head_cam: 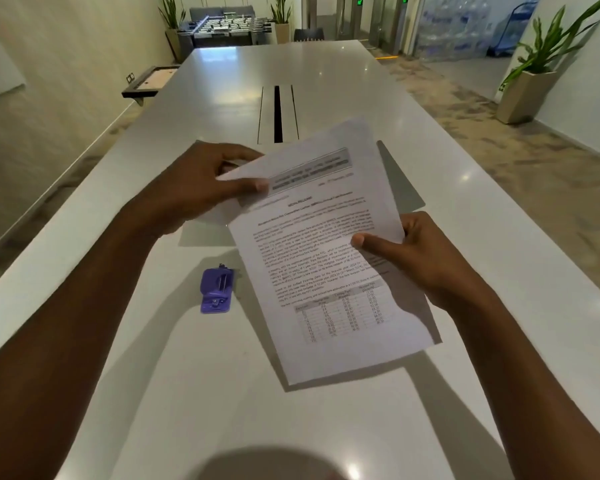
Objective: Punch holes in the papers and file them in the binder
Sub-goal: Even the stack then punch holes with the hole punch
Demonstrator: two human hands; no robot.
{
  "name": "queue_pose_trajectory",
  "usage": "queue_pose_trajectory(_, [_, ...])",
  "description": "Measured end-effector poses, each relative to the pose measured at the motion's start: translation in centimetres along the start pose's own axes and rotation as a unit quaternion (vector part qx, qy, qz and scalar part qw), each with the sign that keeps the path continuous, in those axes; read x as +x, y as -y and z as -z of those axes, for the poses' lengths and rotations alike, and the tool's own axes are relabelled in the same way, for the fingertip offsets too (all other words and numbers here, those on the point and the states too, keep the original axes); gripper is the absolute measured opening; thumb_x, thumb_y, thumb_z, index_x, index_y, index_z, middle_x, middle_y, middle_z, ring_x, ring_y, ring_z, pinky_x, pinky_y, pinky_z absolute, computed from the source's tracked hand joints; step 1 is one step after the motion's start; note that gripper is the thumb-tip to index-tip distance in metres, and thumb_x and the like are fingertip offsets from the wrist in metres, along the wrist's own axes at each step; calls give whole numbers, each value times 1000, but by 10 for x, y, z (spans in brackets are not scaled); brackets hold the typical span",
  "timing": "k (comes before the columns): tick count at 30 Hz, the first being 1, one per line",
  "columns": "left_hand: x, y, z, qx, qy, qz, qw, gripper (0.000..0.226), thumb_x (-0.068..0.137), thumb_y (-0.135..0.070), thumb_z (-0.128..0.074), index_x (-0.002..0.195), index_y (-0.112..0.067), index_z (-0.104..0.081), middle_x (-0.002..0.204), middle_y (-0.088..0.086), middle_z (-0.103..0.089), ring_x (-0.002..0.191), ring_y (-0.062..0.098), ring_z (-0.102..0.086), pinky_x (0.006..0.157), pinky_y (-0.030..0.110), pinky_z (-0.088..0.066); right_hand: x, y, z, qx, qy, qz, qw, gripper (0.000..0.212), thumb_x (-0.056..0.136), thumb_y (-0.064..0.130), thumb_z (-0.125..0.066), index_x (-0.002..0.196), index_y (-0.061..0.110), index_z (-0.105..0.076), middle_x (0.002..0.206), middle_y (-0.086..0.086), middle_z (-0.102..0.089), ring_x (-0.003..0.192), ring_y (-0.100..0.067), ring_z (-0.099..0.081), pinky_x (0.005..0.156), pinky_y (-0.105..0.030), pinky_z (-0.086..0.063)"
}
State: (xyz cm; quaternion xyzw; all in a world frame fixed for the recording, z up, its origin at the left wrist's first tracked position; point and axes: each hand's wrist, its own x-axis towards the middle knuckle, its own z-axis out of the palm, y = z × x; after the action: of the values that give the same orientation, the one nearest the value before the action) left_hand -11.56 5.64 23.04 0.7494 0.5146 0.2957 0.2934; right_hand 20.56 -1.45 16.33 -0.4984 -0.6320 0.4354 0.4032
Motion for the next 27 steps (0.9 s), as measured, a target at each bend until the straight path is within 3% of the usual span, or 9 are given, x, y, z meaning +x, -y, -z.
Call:
queue_pose_trajectory(4, [-7, 33, -19, -269, -8, 92, 959, 61, 99, -58, -48, 141, -16, -63, 124, 7, -78, 114, 27, -75, 98, 45, -60, -4, -10, 0, 88, -20, -25, 996, 17, 95, 21, -72, 111, 17, -78, 106, 7, -82, 90, -15, -80, 72, -21, -61])
queue_pose_trajectory(7, [-20, 47, -42, -383, 57, 165, 907, 77, 92, -67, -43, 140, -11, -62, 129, 16, -75, 119, 32, -73, 95, 41, -63, -4, -19, -3, 118, -45, -42, 991, 22, 95, 19, -73, 116, 14, -76, 106, 5, -82, 90, -17, -80, 73, -24, -63])
queue_pose_trajectory(9, [-31, 54, -58, -419, 70, 162, 891, 66, 96, -57, -50, 134, -6, -67, 128, 20, -75, 116, 32, -74, 94, 38, -63, -1, -26, -7, 130, -60, -59, 988, 27, 95, 20, -73, 120, 12, -75, 108, 2, -82, 93, -20, -80, 81, -31, -65])
queue_pose_trajectory(12, [-42, 58, -74, -402, 42, 164, 900, 27, 104, -19, -58, 118, -3, -74, 117, 14, -80, 103, 26, -79, 82, 28, -65, 2, -36, -13, 150, -71, -84, 983, 31, 95, 22, -74, 124, 10, -73, 113, -3, -81, 98, -25, -79, 88, -40, -63])
queue_pose_trajectory(14, [-46, 63, -80, -387, 36, 183, 903, 24, 101, -10, -62, 121, 0, -74, 118, 14, -80, 107, 29, -79, 83, 29, -65, 3, -42, -18, 167, -74, -104, 978, 32, 94, 22, -74, 124, 10, -72, 114, -4, -80, 99, -26, -79, 90, -43, -63])
queue_pose_trajectory(20, [-55, 77, -85, -334, 13, 231, 914, 22, 99, -11, -68, 117, -2, -77, 115, 13, -81, 101, 31, -80, 80, 31, -65, 5, -55, -30, 213, -33, -160, 963, 31, 96, 19, -72, 125, 10, -72, 119, -4, -79, 103, -24, -78, 87, -36, -64])
queue_pose_trajectory(22, [-58, 82, -86, -328, 20, 246, 912, 20, 100, -11, -68, 115, -1, -78, 114, 15, -81, 87, 26, -82, 78, 31, -62, 5, -61, -35, 247, -4, -179, 952, 32, 98, 15, -69, 129, 7, -69, 124, -5, -77, 109, -24, -76, 88, -33, -63])
queue_pose_trajectory(25, [-63, 87, -88, -310, 20, 266, 913, 20, 102, -9, -65, 112, 4, -76, 108, 19, -81, 56, 10, -72, 55, 19, -54, 6, -74, -44, 254, 11, -201, 946, 37, 98, 12, -69, 134, 5, -66, 129, -7, -74, 115, -24, -74, 96, -36, -60])
queue_pose_trajectory(27, [-66, 94, -88, -299, 36, 271, 914, 20, 101, -11, -67, 111, 4, -77, 108, 17, -82, 71, 19, -79, 68, 28, -59, 6, -79, -49, 234, 7, -215, 948, 35, 97, 12, -70, 132, 6, -68, 127, -6, -76, 111, -23, -76, 91, -33, -62])
